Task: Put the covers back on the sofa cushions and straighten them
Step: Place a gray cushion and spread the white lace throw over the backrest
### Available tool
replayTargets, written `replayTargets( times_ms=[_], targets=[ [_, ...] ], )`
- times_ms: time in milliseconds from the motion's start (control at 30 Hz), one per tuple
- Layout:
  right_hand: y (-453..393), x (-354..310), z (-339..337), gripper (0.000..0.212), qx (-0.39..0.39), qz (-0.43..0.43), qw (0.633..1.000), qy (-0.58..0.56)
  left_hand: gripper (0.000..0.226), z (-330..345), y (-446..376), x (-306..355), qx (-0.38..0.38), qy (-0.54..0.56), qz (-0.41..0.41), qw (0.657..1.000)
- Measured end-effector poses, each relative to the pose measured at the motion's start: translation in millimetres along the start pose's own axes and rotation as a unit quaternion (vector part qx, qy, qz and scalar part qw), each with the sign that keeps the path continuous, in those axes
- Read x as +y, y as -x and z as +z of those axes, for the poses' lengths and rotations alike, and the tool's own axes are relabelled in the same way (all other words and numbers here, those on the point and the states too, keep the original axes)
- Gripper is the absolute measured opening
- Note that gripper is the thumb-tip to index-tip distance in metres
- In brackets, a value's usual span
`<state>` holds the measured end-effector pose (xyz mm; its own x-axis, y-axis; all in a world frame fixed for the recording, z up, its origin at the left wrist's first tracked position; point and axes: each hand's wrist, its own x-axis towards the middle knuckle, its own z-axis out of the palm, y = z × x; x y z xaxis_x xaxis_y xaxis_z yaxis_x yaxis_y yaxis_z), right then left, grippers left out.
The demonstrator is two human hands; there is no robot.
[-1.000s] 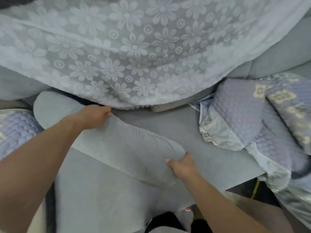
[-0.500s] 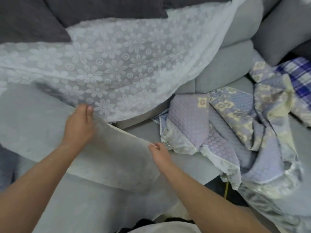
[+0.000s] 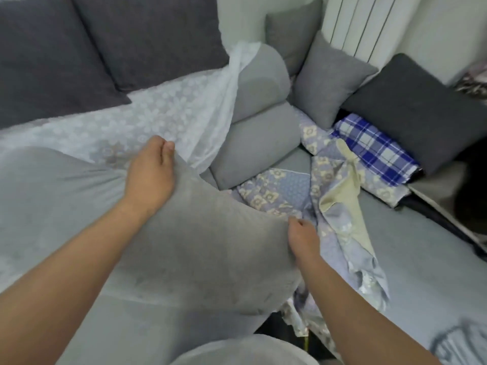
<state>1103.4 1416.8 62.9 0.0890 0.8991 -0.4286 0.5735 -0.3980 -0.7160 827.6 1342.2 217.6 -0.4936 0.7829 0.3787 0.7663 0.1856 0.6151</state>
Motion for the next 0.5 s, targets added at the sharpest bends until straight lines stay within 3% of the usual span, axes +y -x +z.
replayTargets(
  times_ms=[200, 333, 400, 500],
  targets=[
    [-43.8, 46.7, -142.4, 0.052, 0.234, 0.032, 0.971, -0.02, 0.033, 129.4, -29.9, 134.8, -0.088, 0.079, 0.064, 0.991],
    [-67.7, 52.7, -216.9, 0.048, 0.371, -0.055, 0.923, 0.085, 0.024, 212.8, -50.9, 229.2, -0.156, 0.104, 0.161, 0.969],
    [-91.1, 55.9, -227.4, 0.05, 0.346, -0.082, 0.922, 0.152, 0.019, 260.5, -61.9, 247.4, -0.184, 0.042, 0.194, 0.963],
    [-132.6, 74.5, -233.7, 0.058, 0.185, 0.009, 0.955, 0.232, 0.049, 307.2, -43.0, 212.6, -0.301, -0.075, 0.122, 0.943]
  ],
)
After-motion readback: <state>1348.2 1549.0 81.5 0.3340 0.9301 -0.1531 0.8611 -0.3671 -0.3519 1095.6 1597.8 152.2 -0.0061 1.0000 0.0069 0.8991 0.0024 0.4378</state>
